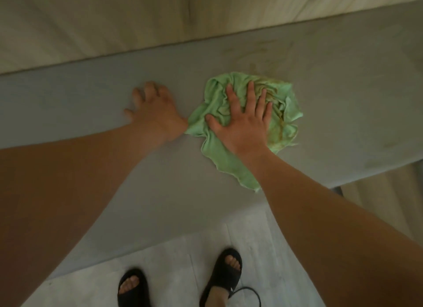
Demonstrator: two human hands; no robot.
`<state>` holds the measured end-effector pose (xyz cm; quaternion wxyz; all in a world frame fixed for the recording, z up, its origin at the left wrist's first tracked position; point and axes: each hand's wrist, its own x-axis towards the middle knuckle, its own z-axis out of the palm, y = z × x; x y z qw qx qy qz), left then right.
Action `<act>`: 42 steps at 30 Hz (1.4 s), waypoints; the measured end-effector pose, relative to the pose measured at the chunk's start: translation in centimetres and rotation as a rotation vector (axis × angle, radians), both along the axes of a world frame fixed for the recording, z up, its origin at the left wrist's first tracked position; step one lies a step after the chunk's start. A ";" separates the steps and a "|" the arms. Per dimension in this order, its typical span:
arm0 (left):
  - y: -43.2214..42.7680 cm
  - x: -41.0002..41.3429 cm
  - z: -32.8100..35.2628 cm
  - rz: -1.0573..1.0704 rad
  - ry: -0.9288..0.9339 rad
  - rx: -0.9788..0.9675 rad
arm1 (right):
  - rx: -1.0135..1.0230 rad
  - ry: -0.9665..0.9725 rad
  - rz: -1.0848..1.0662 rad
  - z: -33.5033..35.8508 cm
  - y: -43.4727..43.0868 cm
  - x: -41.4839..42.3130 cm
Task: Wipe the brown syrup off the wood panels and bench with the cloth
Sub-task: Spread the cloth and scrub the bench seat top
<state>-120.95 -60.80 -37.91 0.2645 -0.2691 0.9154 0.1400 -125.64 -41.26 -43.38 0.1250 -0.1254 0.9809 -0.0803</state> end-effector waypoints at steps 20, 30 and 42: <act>0.4 -3.2 -1.5 -0.063 -0.429 -0.016 | 0.006 0.049 0.428 0.3 -4.5 -13.0; 0.9 -3.5 -2.0 -0.025 -0.433 -0.033 | 0.085 0.033 -0.253 0.5 5.8 -18.4; 0.5 -2.9 -1.9 -0.037 -0.369 0.013 | -0.004 0.152 0.403 -0.4 -1.3 -5.7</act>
